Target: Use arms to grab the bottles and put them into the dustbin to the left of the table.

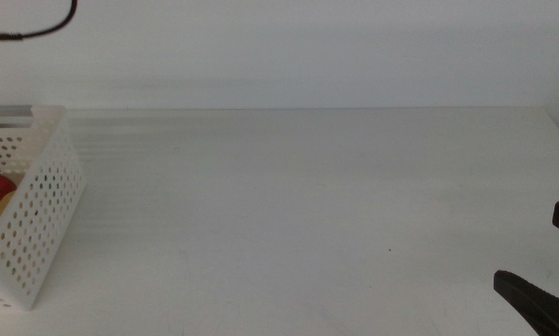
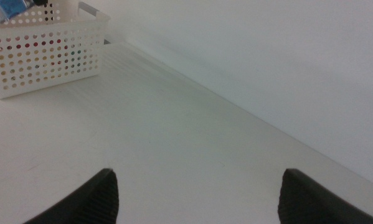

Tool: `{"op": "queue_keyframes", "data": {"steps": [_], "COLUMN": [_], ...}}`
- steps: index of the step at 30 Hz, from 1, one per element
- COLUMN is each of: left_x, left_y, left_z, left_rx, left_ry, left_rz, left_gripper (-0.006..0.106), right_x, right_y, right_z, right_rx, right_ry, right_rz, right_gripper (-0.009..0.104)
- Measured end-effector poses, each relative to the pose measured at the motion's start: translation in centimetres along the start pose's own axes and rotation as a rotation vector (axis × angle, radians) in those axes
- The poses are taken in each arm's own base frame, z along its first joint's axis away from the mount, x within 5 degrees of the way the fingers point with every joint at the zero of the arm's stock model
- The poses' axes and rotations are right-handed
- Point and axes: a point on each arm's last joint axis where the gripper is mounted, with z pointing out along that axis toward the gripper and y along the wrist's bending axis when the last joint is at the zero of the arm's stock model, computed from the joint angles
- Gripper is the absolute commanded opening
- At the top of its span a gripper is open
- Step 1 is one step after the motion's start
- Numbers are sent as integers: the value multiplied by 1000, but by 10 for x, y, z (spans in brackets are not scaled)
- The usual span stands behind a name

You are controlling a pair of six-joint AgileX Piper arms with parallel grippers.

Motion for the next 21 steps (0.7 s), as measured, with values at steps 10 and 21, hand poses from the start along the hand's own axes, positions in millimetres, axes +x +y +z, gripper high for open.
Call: {"op": "queue_keyframes", "data": {"steps": [10, 21], "left_x": [-13, -15], "left_y": [13, 18], "left_z": [59, 73], "left_rx": [-17, -37], "left_ry": [37, 55], "left_rz": [3, 20], "left_gripper": [-2, 82], "right_x": [0, 0], "right_y": [0, 0], "right_z": [0, 0], "right_rx": [0, 0], "right_ry": [0, 0], "right_rz": [0, 0], "right_gripper": [67, 67]}}
